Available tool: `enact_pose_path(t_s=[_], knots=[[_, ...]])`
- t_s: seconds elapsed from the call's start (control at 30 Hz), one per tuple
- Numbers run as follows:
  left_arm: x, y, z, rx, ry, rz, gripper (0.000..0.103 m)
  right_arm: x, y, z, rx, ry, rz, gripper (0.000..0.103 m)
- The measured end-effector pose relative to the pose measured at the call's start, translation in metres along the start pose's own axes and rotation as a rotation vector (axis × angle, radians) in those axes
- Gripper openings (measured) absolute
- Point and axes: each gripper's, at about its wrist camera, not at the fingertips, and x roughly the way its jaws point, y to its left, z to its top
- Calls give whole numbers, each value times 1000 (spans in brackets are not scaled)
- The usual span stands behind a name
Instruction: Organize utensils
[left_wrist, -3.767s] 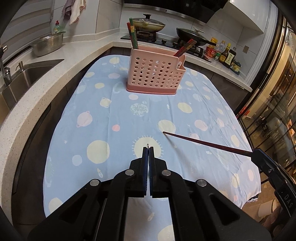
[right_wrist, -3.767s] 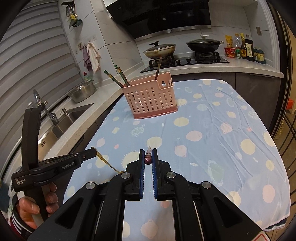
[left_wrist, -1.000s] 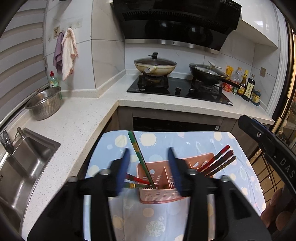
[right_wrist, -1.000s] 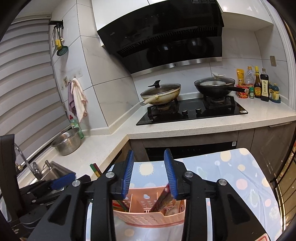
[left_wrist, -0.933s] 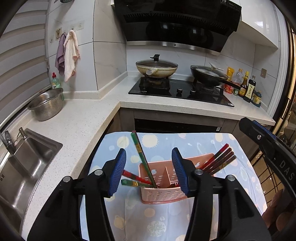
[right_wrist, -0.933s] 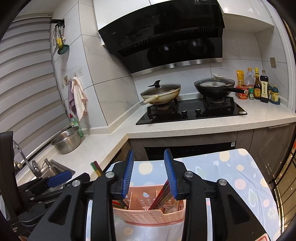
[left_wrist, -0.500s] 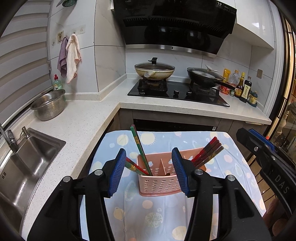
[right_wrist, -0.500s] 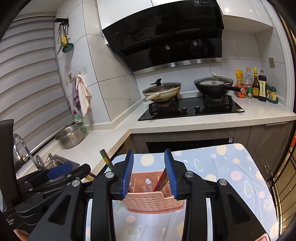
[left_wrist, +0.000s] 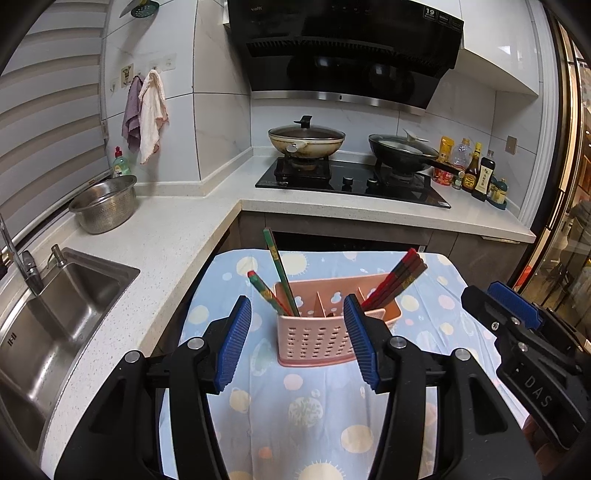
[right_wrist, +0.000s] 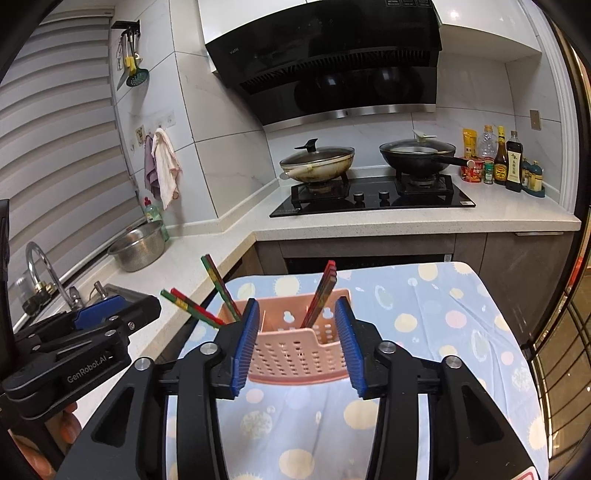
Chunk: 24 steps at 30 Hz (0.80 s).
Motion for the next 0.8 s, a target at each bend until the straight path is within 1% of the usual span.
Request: enact_pose_path(t_s=[0.07, 0.17, 0.23, 0.33, 0.37, 0.4, 0.47, 0.53, 0.67, 0.7, 0.73, 0.8], knots=[[-3, -1, -6, 3, 6, -3, 51, -4, 1, -6, -7, 15, -8, 44], [-9, -3, -16, 9, 8, 2, 59, -9, 2, -15, -18, 30, -17, 46], [-13, -4, -22, 13, 10, 5, 60, -12, 2, -20, -19, 40, -20, 48], [-16, -3, -31, 7, 20, 6, 62, -17, 3, -27, -25, 50, -29, 49], [-17, -3, -34, 5, 23, 8, 64, -19, 3, -29, -29, 53, -32, 49], [-18, -2, -37, 3, 27, 11, 68, -20, 3, -31, -32, 56, -33, 50], [-21, -1, -42, -3, 27, 22, 76, -23, 4, -34, -38, 62, -40, 58], [-23, 1, -47, -4, 29, 28, 78, -27, 5, -37, -49, 65, -51, 61], [-27, 4, -55, -3, 35, 41, 87, -31, 5, -45, -65, 84, -77, 68], [-28, 4, -56, -3, 36, 44, 87, -33, 5, -47, -66, 90, -81, 69], [-29, 5, -59, -4, 38, 44, 87, -34, 5, -49, -67, 98, -84, 72], [-30, 6, -62, -6, 46, 47, 88, -36, 4, -52, -69, 111, -91, 74]])
